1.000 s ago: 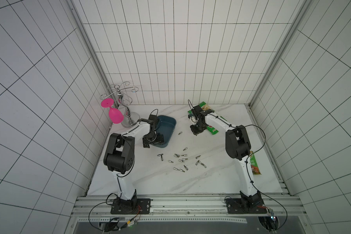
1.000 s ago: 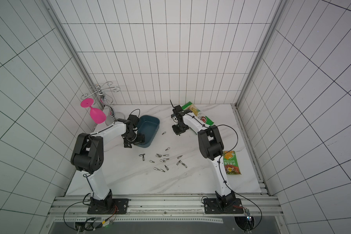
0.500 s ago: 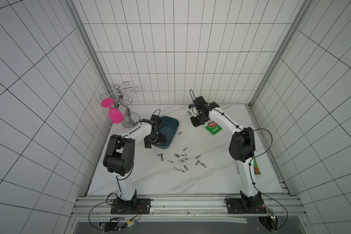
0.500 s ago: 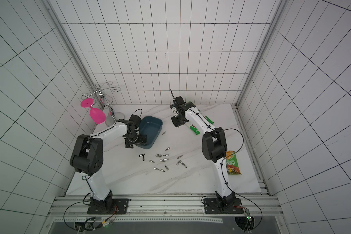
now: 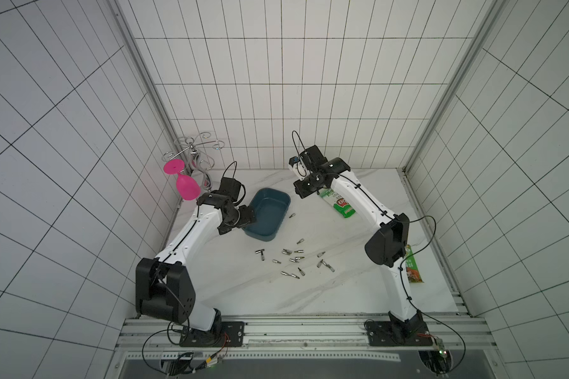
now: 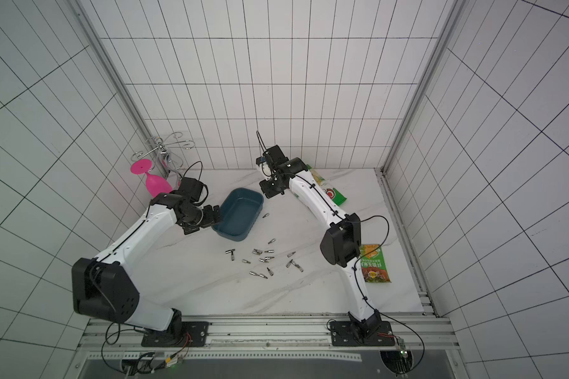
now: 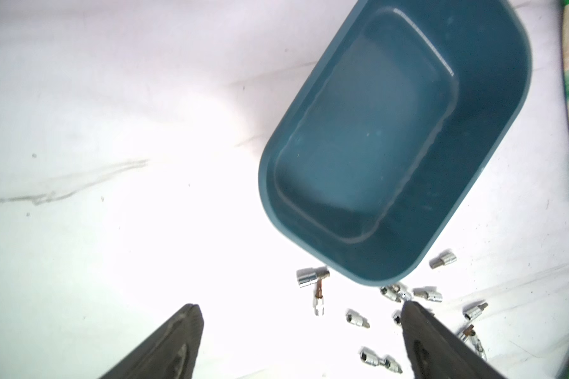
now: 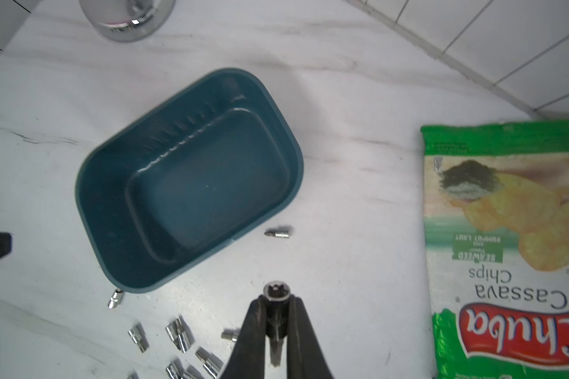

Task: Put the bit on the desktop into the storage box
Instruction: Pick up the screwdriver bit from the center of the board.

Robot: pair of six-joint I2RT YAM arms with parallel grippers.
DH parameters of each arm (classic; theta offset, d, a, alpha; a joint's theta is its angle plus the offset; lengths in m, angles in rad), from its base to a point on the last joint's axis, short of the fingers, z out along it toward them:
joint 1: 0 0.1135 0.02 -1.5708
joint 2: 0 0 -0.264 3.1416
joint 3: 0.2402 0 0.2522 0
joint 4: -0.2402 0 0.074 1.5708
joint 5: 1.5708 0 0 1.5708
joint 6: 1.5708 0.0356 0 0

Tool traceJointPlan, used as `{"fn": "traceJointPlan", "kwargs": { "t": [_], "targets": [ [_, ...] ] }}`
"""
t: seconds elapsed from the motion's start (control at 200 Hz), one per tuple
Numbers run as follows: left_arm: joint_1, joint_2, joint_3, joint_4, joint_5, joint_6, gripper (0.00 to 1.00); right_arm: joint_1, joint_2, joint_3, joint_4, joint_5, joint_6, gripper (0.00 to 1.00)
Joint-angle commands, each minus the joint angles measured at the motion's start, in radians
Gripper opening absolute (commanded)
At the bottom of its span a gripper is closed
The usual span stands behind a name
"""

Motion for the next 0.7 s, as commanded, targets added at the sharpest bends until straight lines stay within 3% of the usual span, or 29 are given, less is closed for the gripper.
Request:
{"fn": "traceJointPlan", "kwargs": {
  "t": [0.0,0.25,0.695],
  "targets": [
    [-0.011,-0.076,-0.078,-0.017,-0.01,-0.053,0.98,0.034,0.078,0.071,-0.027,-0.05,0.027,0.0],
    [-0.072,-0.173,-0.168,-0.028,-0.022,-0.116,0.98,0.095,0.205,0.141,0.021,-0.139,0.06,0.0],
    [-0.162,-0.197,-0.258,-0.003,-0.028,-0.194,0.97,0.138,0.345,0.164,0.106,-0.208,0.092,0.0]
  ]
}}
